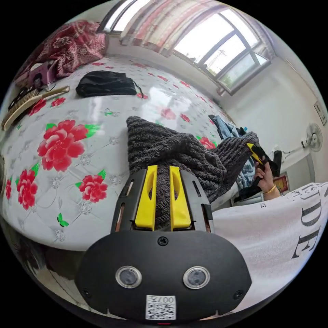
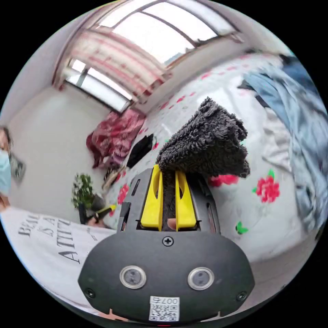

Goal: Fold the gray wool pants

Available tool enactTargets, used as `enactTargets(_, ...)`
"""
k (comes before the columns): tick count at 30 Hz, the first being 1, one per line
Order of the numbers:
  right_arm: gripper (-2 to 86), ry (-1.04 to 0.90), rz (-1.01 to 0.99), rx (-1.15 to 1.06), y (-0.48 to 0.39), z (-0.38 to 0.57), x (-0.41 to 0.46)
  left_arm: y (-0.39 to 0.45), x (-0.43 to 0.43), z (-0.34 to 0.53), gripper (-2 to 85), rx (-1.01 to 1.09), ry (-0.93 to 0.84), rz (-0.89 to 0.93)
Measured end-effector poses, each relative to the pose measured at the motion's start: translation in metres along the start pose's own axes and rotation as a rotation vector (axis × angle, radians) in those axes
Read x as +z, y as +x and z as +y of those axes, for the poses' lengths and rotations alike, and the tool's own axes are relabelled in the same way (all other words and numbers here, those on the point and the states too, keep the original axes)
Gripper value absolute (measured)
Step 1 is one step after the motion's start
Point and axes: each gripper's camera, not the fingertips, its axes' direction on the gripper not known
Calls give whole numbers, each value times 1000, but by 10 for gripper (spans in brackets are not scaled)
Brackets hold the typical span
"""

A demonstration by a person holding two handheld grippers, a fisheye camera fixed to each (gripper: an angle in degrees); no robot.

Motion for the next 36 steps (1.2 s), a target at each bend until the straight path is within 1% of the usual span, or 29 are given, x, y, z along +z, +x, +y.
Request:
enactTargets(1,44,-39,-1,-107,-27,-9,12,-17,-9,5,63,-55,33,2)
enactTargets(2,47,-123,-18,-302,-79,-18,41,-31,-16,10,63,-101,64,9)
enactTargets(3,51,-209,-43,-452,-120,-17,75,-38,-19,12,64,-120,77,15)
enactTargets(4,53,-254,-57,-511,-138,-13,94,-51,-23,16,64,-153,96,29)
enactTargets(5,58,-348,-94,-586,-163,-1,135,-64,-24,20,66,-183,106,44)
enactTargets(6,63,-461,-134,-607,-177,15,180,-70,-24,21,67,-197,107,55)
enactTargets(7,65,-529,-150,-610,-181,24,203,-82,-21,24,73,-226,102,79)
enactTargets(8,69,-684,-165,-617,-185,43,247,-92,-18,27,78,-252,94,101)
enactTargets(9,74,-783,-145,-598,-184,55,275,-97,-17,28,80,-261,89,111)
enactTargets(10,77,-794,-147,-584,-183,56,280,-104,-15,29,84,-272,80,126)
enactTargets(13,91,-732,-231,-505,-171,28,260,-119,-10,27,95,-266,49,157)
enactTargets(15,104,-635,-366,-353,-142,-5,226,-126,-4,22,108,-255,17,181)
enactTargets(16,107,-594,-395,-305,-130,-12,217,-132,1,17,115,-251,-5,210)
enactTargets(17,112,-499,-420,-192,-103,-24,197,-136,8,11,124,-248,-29,242)
enactTargets(18,116,-399,-417,-62,-70,-30,179,-138,11,9,129,-246,-41,257)
enactTargets(19,118,-351,-407,5,-52,-31,171,-142,19,3,139,-242,-69,288)
enactTargets(21,125,-233,-311,277,19,-20,152,-147,33,-6,151,-229,-122,318)
enactTargets(23,130,-230,-297,441,61,-3,156,-147,61,-19,158,-192,-228,337)
enactTargets(24,133,-249,-328,509,78,7,165,-147,68,-22,158,-181,-255,342)
enactTargets(26,136,-306,-383,584,94,20,187,-142,94,-36,139,-138,-347,358)
enactTargets(28,134,-382,-442,622,100,26,215,-137,103,-50,114,-83,-373,397)
enactTargets(30,120,-389,-507,675,108,21,236,-135,108,-67,94,-63,-393,421)
enactTargets(32,102,-372,-522,665,109,2,239,-135,100,-93,82,-61,-342,463)
enactTargets(34,83,-349,-503,590,100,-31,239,-139,89,-118,79,-87,-268,517)
enactTargets(36,63,-314,-539,487,88,-90,248,-143,76,-150,78,-81,-195,524)
